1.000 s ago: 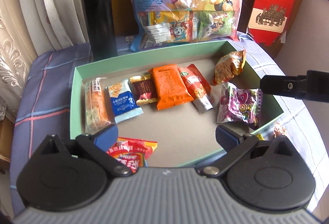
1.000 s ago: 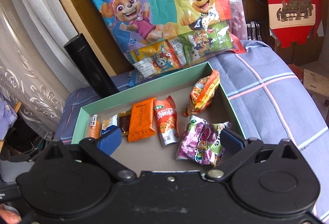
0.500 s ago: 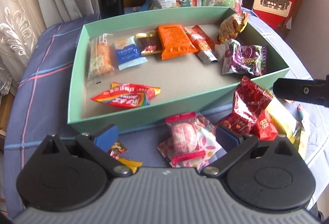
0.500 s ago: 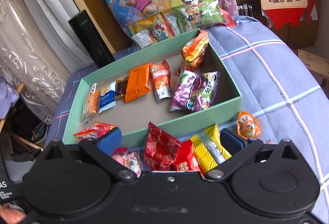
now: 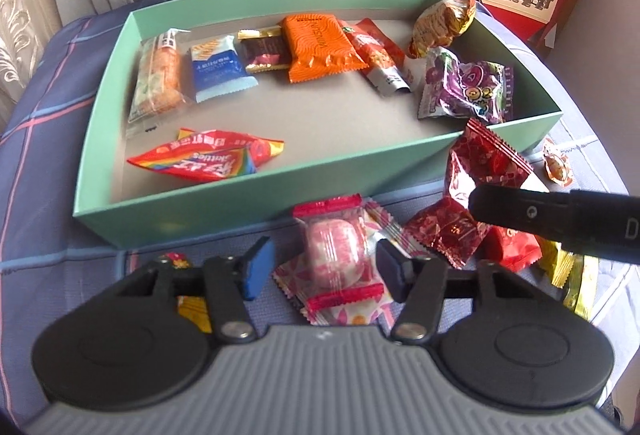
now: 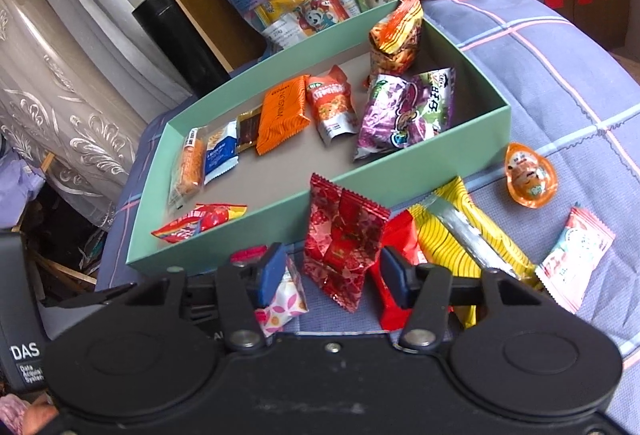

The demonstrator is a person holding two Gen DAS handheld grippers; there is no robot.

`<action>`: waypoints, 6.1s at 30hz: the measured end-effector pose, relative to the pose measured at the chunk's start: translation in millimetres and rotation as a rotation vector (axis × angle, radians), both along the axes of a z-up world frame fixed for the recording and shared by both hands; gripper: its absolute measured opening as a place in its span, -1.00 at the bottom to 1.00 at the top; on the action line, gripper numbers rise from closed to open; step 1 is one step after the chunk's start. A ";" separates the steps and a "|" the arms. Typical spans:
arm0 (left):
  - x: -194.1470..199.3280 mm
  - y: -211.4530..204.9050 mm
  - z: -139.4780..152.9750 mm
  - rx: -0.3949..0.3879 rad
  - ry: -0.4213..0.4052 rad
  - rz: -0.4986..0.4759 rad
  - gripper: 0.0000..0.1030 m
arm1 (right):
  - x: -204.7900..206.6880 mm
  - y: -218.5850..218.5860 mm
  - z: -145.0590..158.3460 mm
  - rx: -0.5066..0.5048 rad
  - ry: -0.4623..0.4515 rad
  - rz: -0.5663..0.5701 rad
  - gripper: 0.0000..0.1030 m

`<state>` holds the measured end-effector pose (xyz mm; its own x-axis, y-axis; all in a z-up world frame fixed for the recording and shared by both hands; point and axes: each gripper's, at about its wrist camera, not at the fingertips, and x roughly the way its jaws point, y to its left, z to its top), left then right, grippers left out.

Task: Organize snacks
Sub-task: 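Grasp pink round candy pack with left tool while right tool grasps red patterned bag, then carry both packs into the green tray and open both tools, then move left tool to yellow Mango bar while right tool reaches pink floral pack, then grasp yellow Mango bar with left tool while right tool grasps pink floral pack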

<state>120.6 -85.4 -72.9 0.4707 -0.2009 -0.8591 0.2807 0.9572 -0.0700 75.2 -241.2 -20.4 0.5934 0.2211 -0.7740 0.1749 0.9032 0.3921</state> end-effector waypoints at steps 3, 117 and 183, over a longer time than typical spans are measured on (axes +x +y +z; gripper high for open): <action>1.3 4.8 -2.4 -0.020 0.009 -0.009 -0.32 | 8.1 5.0 -4.2 -0.004 0.009 0.014 0.04; 0.7 -1.3 75.2 0.048 -0.144 -0.046 1.00 | 23.4 -27.5 85.0 -0.090 -0.136 -0.003 1.00; -57.6 129.9 -7.1 -0.137 0.032 0.045 0.05 | 50.7 129.0 -47.5 -0.422 0.083 0.356 0.84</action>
